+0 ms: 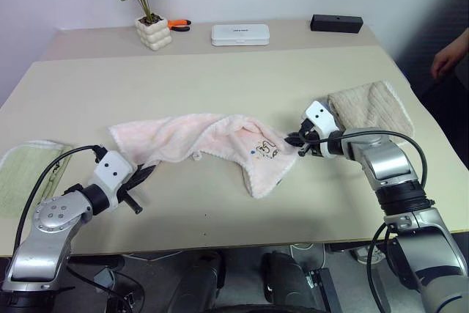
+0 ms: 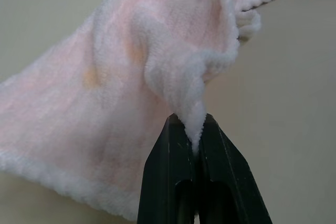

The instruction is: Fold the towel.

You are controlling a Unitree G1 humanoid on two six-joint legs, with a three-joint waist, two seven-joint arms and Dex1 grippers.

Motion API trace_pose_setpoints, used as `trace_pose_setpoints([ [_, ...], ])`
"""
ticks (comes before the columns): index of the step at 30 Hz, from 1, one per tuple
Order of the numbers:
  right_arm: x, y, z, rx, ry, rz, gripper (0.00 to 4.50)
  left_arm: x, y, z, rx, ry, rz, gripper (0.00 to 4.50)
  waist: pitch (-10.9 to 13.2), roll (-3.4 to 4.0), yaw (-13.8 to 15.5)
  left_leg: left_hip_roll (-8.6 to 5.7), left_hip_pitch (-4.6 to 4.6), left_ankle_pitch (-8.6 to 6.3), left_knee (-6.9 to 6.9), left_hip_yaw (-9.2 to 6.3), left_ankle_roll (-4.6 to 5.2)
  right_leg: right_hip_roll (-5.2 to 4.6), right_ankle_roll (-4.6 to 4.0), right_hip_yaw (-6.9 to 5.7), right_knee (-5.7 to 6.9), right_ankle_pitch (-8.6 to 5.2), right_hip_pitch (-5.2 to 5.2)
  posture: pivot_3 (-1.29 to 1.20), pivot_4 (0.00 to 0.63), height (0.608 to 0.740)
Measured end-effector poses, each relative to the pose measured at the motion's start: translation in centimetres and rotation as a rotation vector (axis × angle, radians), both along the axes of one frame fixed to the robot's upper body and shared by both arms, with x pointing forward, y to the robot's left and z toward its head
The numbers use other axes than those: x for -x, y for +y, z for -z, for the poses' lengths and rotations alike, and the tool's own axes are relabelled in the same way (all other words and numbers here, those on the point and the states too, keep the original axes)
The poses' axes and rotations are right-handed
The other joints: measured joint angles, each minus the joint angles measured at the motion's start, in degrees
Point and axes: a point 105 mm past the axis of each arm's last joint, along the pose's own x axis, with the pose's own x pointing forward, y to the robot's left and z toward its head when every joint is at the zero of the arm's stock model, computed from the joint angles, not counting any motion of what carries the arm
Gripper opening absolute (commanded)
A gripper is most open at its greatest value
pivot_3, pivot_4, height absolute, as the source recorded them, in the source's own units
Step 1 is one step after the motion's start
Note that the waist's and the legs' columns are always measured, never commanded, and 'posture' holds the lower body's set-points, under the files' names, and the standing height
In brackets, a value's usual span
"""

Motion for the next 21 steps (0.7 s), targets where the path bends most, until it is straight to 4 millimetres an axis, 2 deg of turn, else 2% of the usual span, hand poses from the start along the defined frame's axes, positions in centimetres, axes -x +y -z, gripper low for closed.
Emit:
trace_pose_setpoints([
  [2,-0.5,-0.5,-0.3,0.015,-0.027,0.038,0.07,-0.4,0.4,-0.2,-0.007,-0.028,-0.022,0.00,0.0,0.00,0.0,0.00,0.00,0.00,0.00,0.00,0.00,0.00,0.00,0.00,0.00,0.00,-0.01,0.00,0.150,0.740],
  [3,-1.1,-1.0,-0.7,0.029,-0.055,0.070,0.07,-1.2,0.8,-0.8,0.004,-0.067,-0.058,0.00,0.0,0.03,0.1,-0.01,0.00,0.01,0.01,0.01,-0.01,0.00,-0.02,0.00,0.01,0.02,-0.03,0.00,0.150,0.740],
  [5,-2.6,-1.7,-2.8,0.047,-0.148,0.118,0.07,-3.3,1.8,-3.0,0.034,-0.174,-0.132,0.00,0.1,0.03,0.2,0.00,-0.02,0.04,0.04,0.00,-0.04,0.03,0.05,-0.01,0.03,0.12,-0.06,0.00,0.150,0.740],
  [6,-3.6,-1.9,-4.8,0.056,-0.227,0.139,0.07,-4.8,2.4,-5.1,0.061,-0.254,-0.183,0.00,0.2,0.01,0.2,0.00,-0.05,0.07,0.05,0.00,-0.08,0.06,0.09,-0.02,0.05,0.21,-0.11,0.00,0.150,0.740],
  [9,-5.8,-1.8,-12.6,0.048,-0.509,0.176,0.07,-7.9,3.8,-12.1,0.119,-0.499,-0.283,0.00,0.2,-0.04,-0.1,-0.02,-0.10,0.09,0.02,0.04,-0.11,0.10,0.20,-0.03,0.03,0.30,-0.17,0.00,0.150,0.740],
  [11,-6.3,-1.7,-17.0,0.023,-0.661,0.195,0.07,-8.8,4.7,-15.9,0.151,-0.624,-0.339,0.00,0.1,-0.08,-0.4,-0.03,-0.07,0.23,0.00,0.16,-0.36,0.08,0.23,0.01,0.02,0.31,-0.17,0.00,0.150,0.740],
  [14,-6.1,-1.4,-21.2,-0.017,-0.805,0.188,0.07,-9.5,6.0,-19.8,0.200,-0.746,-0.401,0.00,0.1,-0.10,-0.6,-0.02,-0.09,0.17,-0.05,0.34,-0.26,0.08,0.31,0.13,-0.10,0.27,-0.21,0.00,0.150,0.740],
  [16,-5.7,-0.9,-21.9,-0.029,-0.839,0.151,0.07,-9.4,6.7,-21.0,0.212,-0.782,-0.419,0.00,0.1,-0.10,-0.7,-0.03,-0.09,0.09,-0.04,0.53,-0.13,0.07,0.32,0.27,-0.14,0.26,-0.25,0.00,0.150,0.740],
  [18,-5.2,-0.4,-21.6,-0.054,-0.832,0.091,0.07,-8.9,7.4,-21.0,0.211,-0.781,-0.418,0.00,0.1,-0.10,-0.8,-0.02,-0.09,0.04,-0.02,0.76,-0.03,0.06,0.37,0.44,-0.12,0.27,-0.31,0.00,0.150,0.740],
  [20,-3.9,0.1,-20.6,-0.071,-0.813,-0.004,0.07,-8.0,8.2,-19.3,0.194,-0.729,-0.399,0.00,0.1,-0.09,-0.9,-0.02,-0.08,-0.01,-0.02,0.88,0.05,0.06,0.44,0.56,-0.16,0.30,-0.33,0.00,0.150,0.740],
  [21,-3.0,0.2,-19.5,-0.071,-0.783,-0.057,0.07,-7.3,8.6,-17.7,0.196,-0.673,-0.386,0.00,0.1,-0.08,-1.0,-0.02,-0.07,-0.04,0.00,0.92,0.10,0.05,0.44,0.59,-0.15,0.30,-0.33,0.00,0.150,0.740],
])
